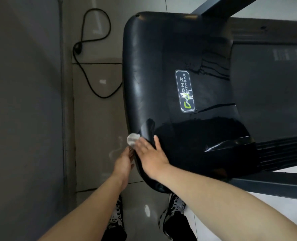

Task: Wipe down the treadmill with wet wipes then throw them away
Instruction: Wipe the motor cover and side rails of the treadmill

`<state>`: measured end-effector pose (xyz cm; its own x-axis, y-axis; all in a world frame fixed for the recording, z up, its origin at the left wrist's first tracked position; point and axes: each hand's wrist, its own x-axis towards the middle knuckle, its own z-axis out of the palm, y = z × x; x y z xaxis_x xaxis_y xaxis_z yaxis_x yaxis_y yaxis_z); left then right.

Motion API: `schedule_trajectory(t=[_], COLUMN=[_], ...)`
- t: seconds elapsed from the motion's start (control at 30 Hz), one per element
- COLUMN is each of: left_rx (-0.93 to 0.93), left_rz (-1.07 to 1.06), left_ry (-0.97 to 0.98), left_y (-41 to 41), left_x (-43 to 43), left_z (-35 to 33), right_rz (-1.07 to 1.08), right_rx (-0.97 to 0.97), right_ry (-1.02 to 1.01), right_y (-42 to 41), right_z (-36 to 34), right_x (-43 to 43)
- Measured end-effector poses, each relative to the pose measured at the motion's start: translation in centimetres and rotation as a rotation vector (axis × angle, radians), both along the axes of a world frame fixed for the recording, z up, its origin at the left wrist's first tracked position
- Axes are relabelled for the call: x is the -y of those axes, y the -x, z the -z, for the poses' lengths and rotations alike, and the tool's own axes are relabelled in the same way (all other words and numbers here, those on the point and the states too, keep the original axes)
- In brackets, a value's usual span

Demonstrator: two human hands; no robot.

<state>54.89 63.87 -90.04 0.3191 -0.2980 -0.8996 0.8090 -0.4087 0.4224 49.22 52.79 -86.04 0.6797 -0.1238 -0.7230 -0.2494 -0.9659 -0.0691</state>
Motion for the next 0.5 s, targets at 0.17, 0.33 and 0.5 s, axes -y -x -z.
schedule_trajectory(t=[0.17, 0.33, 0.5], left_rx=[-0.016, -0.015, -0.03], left_rz=[-0.06, -0.075, -0.104], left_ry=[0.016, 0.018, 0.053], left_y=[-0.8, -2.1, -3.4], left_x=[0.3, 1.3, 1.9], left_z=[0.1, 0.5, 0.5], right_rz=[-0.195, -0.011, 0.073], right_rx=[-0.068, 0.032, 0.033], right_ry=[0.024, 0.057, 0.057], right_y=[0.1, -3.9, -5.0], right_z=[0.2, 0.2, 0.1], right_x=[0.0, 3.5, 3.6])
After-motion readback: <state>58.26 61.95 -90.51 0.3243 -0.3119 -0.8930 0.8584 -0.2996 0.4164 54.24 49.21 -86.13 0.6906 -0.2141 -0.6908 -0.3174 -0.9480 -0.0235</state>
